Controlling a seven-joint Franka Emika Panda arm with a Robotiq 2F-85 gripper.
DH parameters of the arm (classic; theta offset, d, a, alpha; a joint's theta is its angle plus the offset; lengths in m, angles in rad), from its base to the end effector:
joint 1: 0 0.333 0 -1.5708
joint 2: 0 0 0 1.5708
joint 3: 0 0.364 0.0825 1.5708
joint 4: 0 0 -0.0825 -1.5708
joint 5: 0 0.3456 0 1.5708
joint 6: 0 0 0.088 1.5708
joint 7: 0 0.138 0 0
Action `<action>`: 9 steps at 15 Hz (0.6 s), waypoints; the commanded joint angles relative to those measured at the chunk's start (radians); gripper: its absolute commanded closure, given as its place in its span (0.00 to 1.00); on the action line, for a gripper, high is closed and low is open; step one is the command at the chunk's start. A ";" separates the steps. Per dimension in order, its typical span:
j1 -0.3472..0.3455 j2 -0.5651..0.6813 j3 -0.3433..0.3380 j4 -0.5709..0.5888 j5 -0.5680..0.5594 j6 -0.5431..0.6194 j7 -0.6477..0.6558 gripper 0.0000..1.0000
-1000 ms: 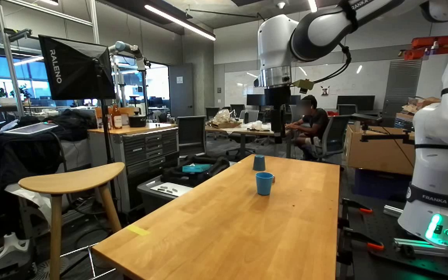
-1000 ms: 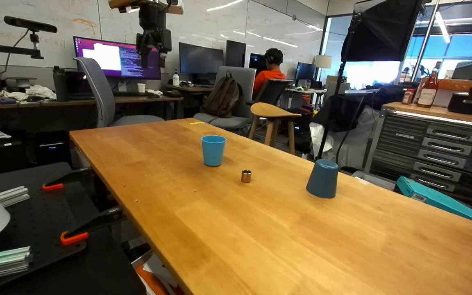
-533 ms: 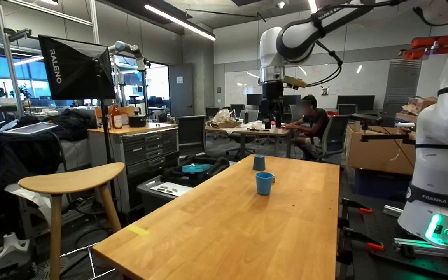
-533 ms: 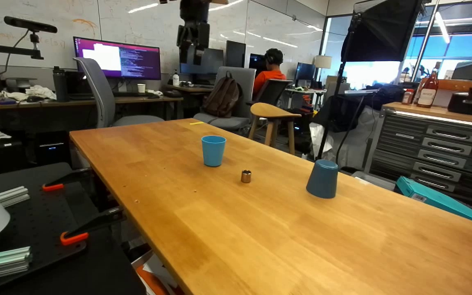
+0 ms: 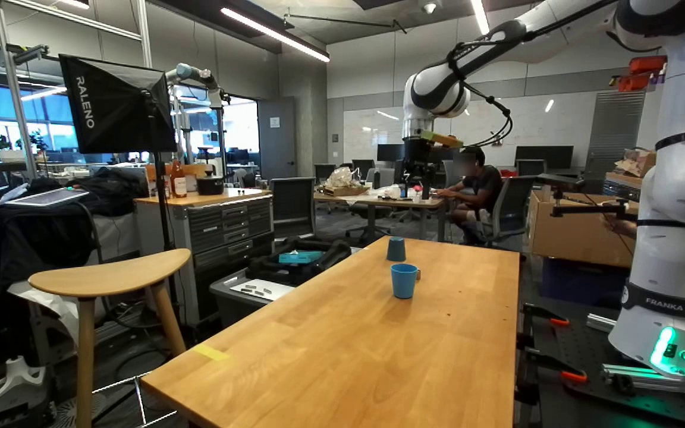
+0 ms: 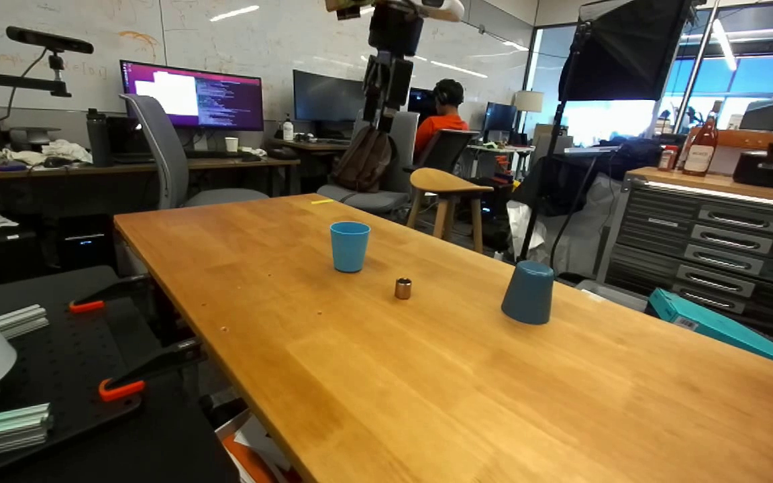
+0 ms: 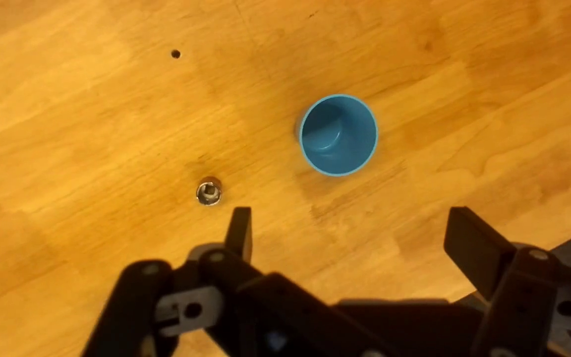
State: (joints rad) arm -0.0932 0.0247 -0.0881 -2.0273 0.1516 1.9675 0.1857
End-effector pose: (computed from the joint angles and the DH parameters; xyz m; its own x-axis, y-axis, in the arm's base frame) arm 0.5067 -0.0783 0.4641 0.9053 -0.4100 -0.1109 -0.4214 -0.8998 -0.1132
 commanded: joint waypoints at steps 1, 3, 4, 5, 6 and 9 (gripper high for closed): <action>-0.008 0.183 -0.018 0.077 -0.021 0.088 0.162 0.00; -0.013 0.261 -0.036 0.095 -0.016 0.137 0.227 0.00; -0.014 0.297 -0.047 0.102 -0.012 0.161 0.257 0.00; -0.014 0.329 -0.055 0.113 -0.009 0.169 0.283 0.00; -0.014 0.353 -0.066 0.113 -0.012 0.187 0.307 0.00; -0.005 0.406 -0.088 0.093 -0.020 0.232 0.364 0.00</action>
State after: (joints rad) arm -0.1109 0.3722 -0.1509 -1.9633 0.1416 2.1734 0.4827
